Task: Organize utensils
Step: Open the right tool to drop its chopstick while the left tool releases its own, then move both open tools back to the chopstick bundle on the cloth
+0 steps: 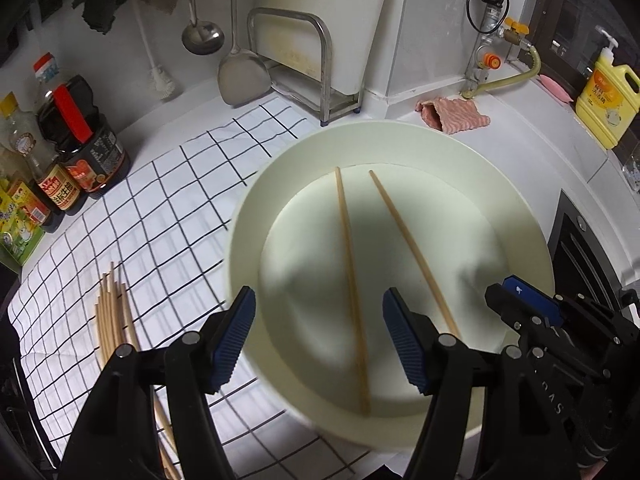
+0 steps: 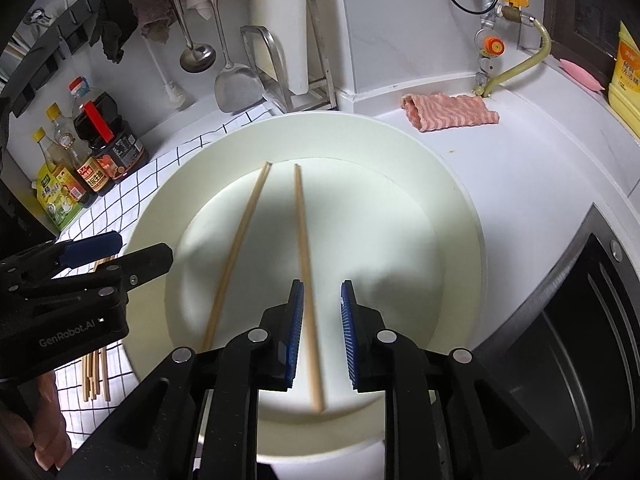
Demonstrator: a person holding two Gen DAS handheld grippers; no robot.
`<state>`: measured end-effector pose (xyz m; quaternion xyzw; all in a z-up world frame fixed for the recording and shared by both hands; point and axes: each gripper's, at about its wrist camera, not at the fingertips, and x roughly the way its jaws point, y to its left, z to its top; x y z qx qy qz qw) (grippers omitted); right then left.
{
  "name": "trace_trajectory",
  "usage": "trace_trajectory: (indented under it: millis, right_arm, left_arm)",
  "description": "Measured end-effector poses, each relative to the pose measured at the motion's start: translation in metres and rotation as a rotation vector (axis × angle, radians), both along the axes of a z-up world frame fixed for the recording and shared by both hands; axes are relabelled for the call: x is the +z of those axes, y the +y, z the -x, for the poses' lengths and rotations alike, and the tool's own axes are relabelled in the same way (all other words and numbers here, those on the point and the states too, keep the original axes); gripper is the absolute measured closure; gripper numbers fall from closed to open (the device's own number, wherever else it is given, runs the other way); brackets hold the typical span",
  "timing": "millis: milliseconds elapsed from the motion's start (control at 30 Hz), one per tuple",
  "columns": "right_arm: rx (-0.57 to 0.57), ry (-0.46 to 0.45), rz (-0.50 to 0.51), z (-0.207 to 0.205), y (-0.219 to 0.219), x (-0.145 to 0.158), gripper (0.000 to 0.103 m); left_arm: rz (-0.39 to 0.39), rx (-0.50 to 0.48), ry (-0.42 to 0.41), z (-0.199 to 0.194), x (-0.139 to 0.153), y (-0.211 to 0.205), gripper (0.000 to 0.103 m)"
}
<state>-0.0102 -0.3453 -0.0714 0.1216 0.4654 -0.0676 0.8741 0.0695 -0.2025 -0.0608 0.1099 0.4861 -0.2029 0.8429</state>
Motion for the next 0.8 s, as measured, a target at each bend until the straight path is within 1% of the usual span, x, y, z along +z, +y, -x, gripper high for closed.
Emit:
trace_trajectory:
  millis: [67,233,500,800]
  right_arm:
    - [0.0,-0.005,0.005,0.003,0.007,0.004,0.082]
    - [0.009,-0.021,0.016,0.009,0.025,0.013,0.079]
    - [0.054,-0.03,0.036,0.007,0.062,0.023,0.079]
    - [0.127,-0.032,0.054,-0.003,0.11,0.028,0.077]
  left_arm:
    - [0.001,-0.001,-0.011,0.003,0.004,0.007,0.035]
    - [0.003,0.014,-0.027,0.006,0.012,0.029,0.035]
    - [0.014,0.061,-0.055,0.009,0.024,0.072,0.035]
    - [0.022,0.128,-0.061,0.011,0.026,0.128,0.035]
